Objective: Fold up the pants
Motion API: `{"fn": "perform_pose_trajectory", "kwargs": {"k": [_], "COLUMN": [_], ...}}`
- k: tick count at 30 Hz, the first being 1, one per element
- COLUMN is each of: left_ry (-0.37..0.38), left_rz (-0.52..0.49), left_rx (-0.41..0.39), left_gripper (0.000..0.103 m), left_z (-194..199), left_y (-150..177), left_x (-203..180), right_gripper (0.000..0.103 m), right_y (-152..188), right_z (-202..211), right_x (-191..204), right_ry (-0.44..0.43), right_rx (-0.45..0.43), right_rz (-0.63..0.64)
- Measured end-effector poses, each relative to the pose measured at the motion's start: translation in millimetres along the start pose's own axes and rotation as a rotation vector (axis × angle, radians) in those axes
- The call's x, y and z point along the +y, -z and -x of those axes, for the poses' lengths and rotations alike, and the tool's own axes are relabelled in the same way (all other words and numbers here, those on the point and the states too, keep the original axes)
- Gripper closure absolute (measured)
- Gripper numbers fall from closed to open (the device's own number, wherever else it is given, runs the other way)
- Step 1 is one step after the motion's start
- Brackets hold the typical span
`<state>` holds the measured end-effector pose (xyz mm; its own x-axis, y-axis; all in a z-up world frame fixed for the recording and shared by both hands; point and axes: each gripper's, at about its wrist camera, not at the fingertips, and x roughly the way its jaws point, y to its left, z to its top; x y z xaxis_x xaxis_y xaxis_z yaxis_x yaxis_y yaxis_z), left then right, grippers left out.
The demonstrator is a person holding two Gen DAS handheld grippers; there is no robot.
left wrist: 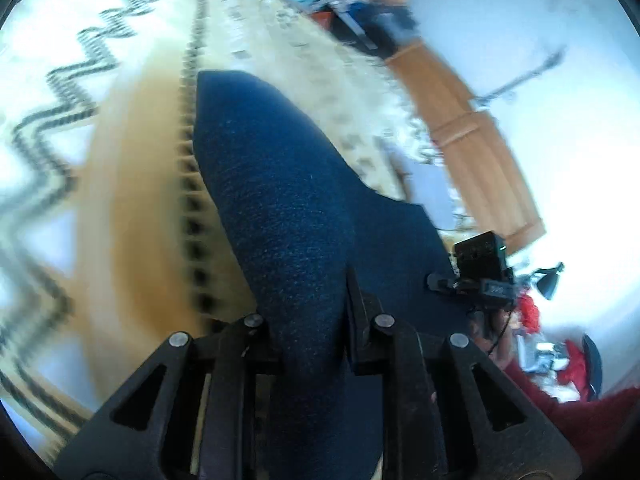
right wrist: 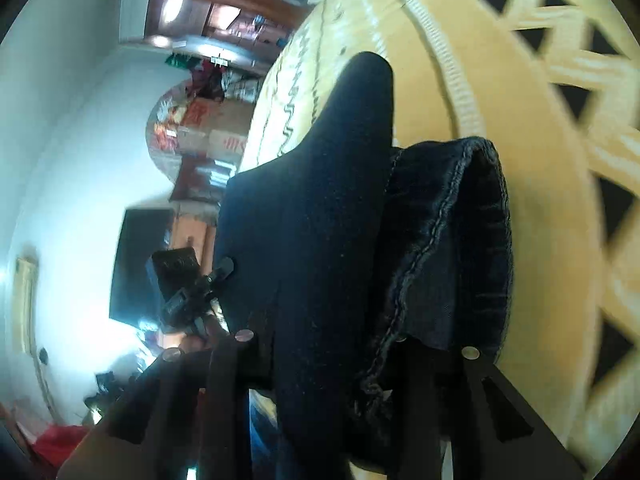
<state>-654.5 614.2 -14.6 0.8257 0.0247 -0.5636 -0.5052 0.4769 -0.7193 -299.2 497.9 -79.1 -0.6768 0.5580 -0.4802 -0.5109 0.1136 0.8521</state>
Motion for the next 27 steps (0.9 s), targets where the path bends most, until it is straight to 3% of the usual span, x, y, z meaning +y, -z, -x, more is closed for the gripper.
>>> {"fn": "perform_pose_trajectory", "kwargs": {"k": [3,4,7,9,11,12,14,18,19,21,22,23,24,26,27], "left_ry": [-0.054,-0.036,-0.103,-0.186,-0.254,-0.259,-0.212,-0.104,-0.111,-0.117,-0.096,-0.089,-0.089,-0.098,-0.096], "left_rz": [0.103,0.12,0.072,0.002,-0.047,-0.081,-0.14,-0.225,-0.216,-0.153,-0.127,-0.111,-0.107,-0.125,-0.129], "left_rx": [0.049,0.043,0.014,-0.027,-0.088,-0.126,-0.148,-0.08,-0.052,-0.033,-0.043,-0.046,-0.046,-0.038,-0.035], "left_gripper": [0.074,0.074,0.074,0.073,0.07,0.064,0.06,0.058,0.058,0.066,0.068,0.069,0.069,0.069,0.069], "left_z": [-22,-23,-10,6,23,33,36,22,15,8,9,10,12,12,12], "left_y": [10,15,20,26,40,54,72,110,115,119,118,115,113,110,110], "left_x": [44,51,31,9,-8,-20,-36,-55,-51,-33,-26,-24,-25,-25,-25], "right_gripper": [0.068,0.065,0.059,0.056,0.055,0.055,0.056,0.056,0.058,0.077,0.095,0.1,0.099,0.076,0.069], "right_y": [-16,-18,-14,-12,-2,8,36,78,86,93,94,94,96,96,85], "right_z": [-37,-44,-41,-18,15,34,56,25,15,5,7,11,16,22,23], "right_x": [-23,-34,-47,-35,-9,12,48,72,65,37,23,12,10,32,52], "right_ry": [0.058,0.084,0.096,0.167,0.285,0.337,0.328,0.298,0.305,0.348,0.329,0.312,0.308,0.324,0.308], "right_rx": [0.051,0.057,0.072,0.038,-0.055,-0.116,-0.176,-0.058,-0.024,-0.003,-0.008,-0.022,-0.03,-0.044,-0.067], "right_rz": [0.016,0.0,0.005,0.06,0.165,0.243,0.364,0.475,0.466,0.405,0.352,0.302,0.283,0.327,0.363]}}
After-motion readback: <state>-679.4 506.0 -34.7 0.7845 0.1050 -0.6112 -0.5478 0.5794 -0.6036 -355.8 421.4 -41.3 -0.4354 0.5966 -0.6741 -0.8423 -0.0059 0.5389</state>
